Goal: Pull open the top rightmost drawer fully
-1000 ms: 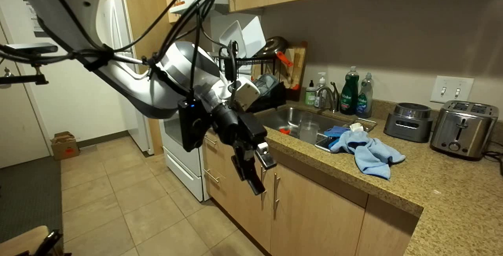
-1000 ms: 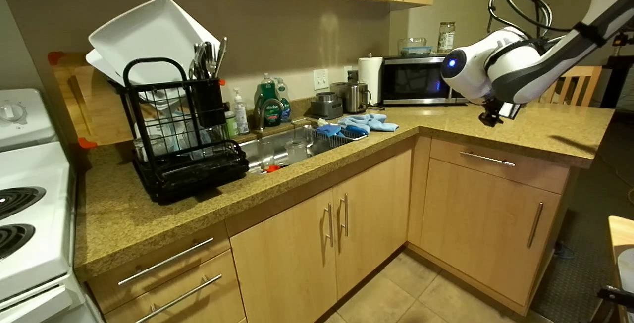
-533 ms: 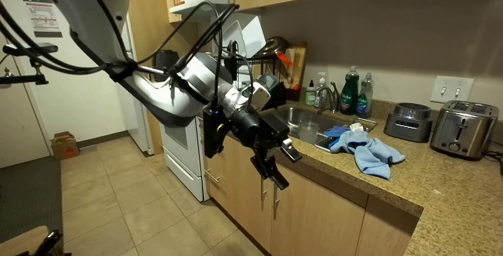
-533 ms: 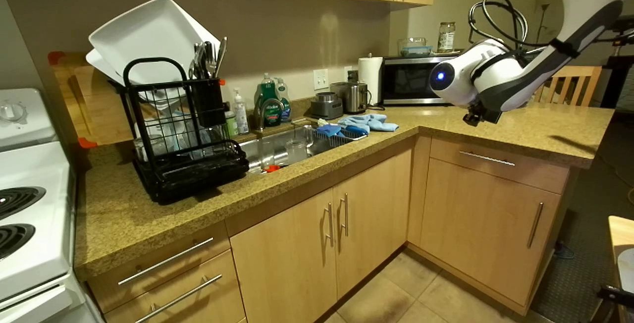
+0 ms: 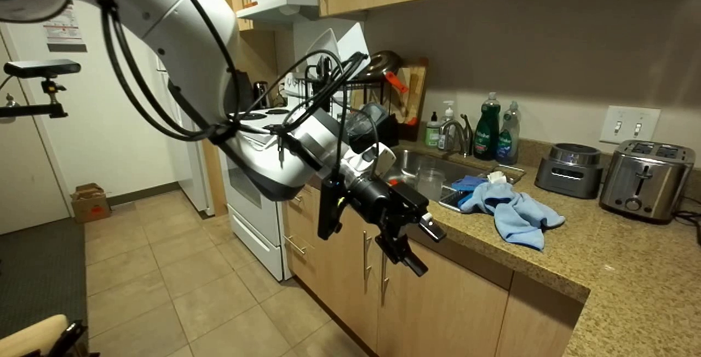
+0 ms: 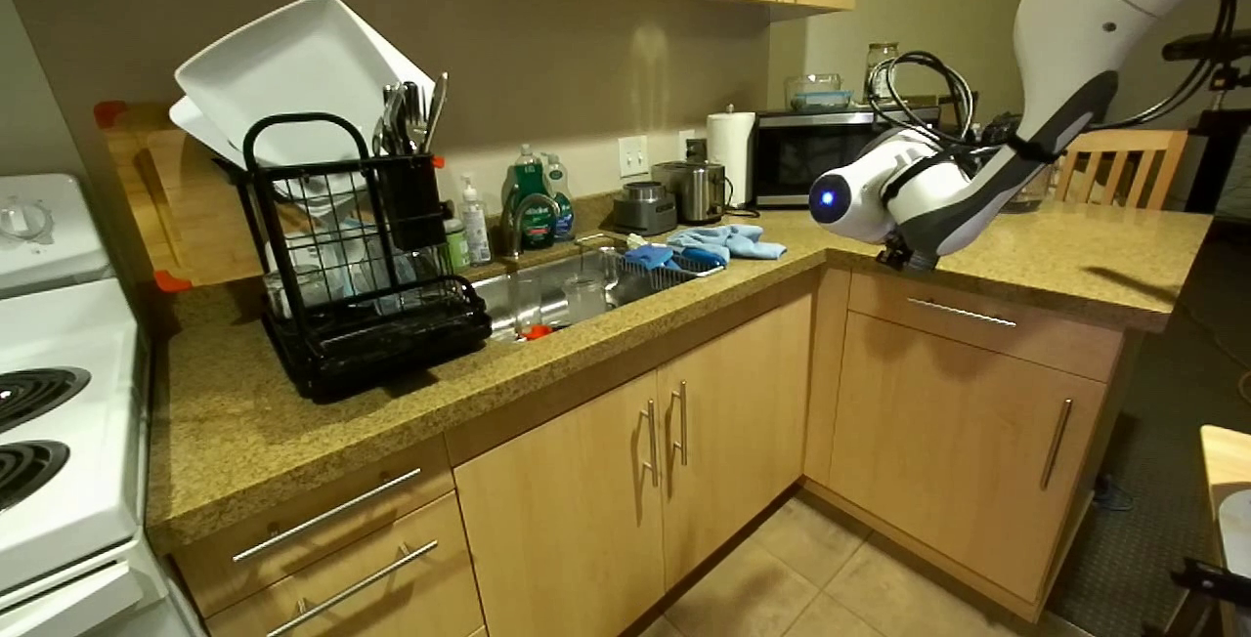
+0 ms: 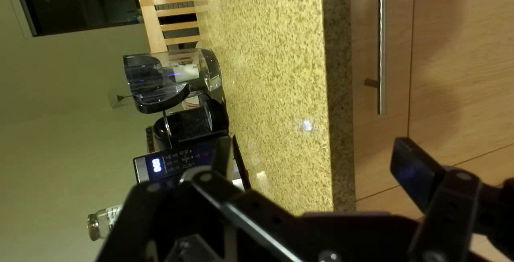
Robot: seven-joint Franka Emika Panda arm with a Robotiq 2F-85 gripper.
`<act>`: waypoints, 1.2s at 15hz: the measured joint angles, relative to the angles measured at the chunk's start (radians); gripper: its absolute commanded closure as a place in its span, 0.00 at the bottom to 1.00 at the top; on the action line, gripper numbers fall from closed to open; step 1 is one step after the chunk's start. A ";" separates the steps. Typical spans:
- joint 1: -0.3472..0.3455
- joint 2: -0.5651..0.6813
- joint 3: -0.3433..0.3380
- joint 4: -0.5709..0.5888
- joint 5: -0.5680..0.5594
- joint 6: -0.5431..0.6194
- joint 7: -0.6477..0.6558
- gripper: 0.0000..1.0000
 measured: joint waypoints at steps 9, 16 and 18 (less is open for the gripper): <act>0.008 0.157 0.000 0.199 0.023 -0.036 -0.018 0.00; 0.008 0.157 0.000 0.199 0.024 -0.037 -0.018 0.00; 0.008 0.157 0.000 0.199 0.024 -0.037 -0.018 0.00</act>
